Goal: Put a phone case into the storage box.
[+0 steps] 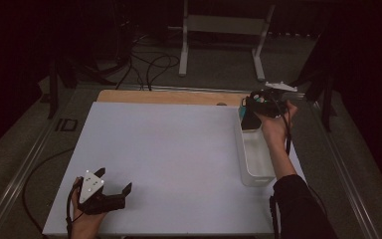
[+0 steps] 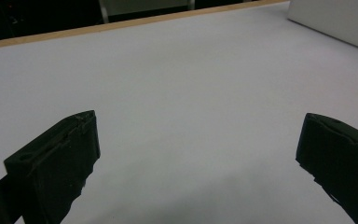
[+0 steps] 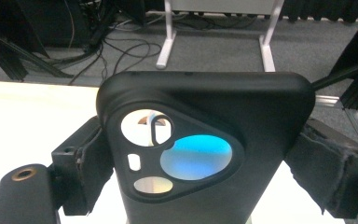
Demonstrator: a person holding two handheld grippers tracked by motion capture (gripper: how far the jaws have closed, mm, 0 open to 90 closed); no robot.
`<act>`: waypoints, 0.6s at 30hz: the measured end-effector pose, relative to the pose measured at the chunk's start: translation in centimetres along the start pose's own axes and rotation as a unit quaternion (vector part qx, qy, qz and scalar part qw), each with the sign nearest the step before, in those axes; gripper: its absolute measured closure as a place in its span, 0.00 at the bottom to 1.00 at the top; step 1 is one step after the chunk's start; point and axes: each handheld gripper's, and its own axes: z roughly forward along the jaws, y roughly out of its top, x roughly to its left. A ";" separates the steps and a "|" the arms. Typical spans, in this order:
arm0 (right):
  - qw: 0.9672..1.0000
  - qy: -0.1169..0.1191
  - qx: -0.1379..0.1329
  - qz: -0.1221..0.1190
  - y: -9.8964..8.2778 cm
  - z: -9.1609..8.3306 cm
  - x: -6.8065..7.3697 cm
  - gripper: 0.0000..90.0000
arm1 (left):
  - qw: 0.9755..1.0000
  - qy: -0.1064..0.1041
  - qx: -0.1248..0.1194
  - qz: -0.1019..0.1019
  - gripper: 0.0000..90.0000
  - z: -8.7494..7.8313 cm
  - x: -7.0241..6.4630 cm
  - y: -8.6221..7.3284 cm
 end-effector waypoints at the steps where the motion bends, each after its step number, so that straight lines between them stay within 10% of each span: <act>1: 1.000 0.000 0.000 0.000 0.0 0.0 0.0 0.15 | 1.000 -0.001 0.000 0.000 0.00 0.0 0.0 0.0; 18: 0.999 -0.025 0.039 0.006 -1.5 3.8 0.2 0.15 | 1.000 -0.003 0.000 -0.003 0.00 0.0 0.1 -0.1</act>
